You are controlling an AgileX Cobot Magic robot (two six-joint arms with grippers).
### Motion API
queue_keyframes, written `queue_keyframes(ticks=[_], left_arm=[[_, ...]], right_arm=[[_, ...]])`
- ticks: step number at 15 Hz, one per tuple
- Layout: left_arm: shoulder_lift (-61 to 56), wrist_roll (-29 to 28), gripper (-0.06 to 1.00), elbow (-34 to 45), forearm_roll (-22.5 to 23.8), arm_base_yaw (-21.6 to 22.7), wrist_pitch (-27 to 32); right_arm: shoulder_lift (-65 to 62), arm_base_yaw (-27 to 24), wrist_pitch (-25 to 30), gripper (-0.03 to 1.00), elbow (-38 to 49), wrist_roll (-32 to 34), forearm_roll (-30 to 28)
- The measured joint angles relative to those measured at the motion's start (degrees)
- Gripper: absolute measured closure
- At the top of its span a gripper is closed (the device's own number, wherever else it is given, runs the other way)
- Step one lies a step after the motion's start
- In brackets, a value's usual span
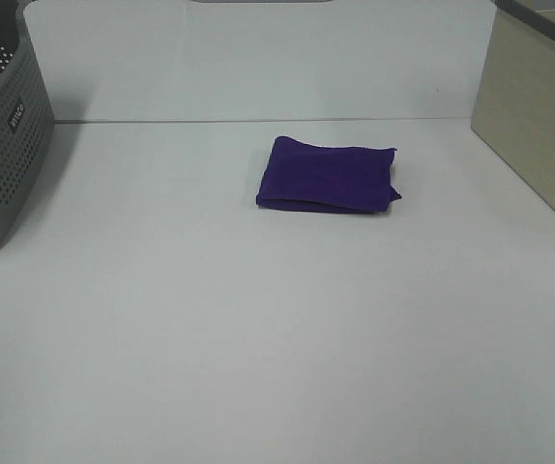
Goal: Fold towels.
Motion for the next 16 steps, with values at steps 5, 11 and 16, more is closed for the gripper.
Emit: queue_keyframes(ticks=[5, 11, 16], left_arm=[[0.0, 0.0, 0.18, 0.0, 0.0, 0.0, 0.0], [0.0, 0.0, 0.18, 0.0, 0.0, 0.0, 0.0], [0.0, 0.0, 0.18, 0.0, 0.0, 0.0, 0.0]], right_arm=[[0.0, 0.0, 0.0, 0.12, 0.0, 0.0, 0.0], [0.0, 0.0, 0.0, 0.12, 0.0, 0.0, 0.0], [0.0, 0.0, -0.06, 0.12, 0.0, 0.0, 0.0]])
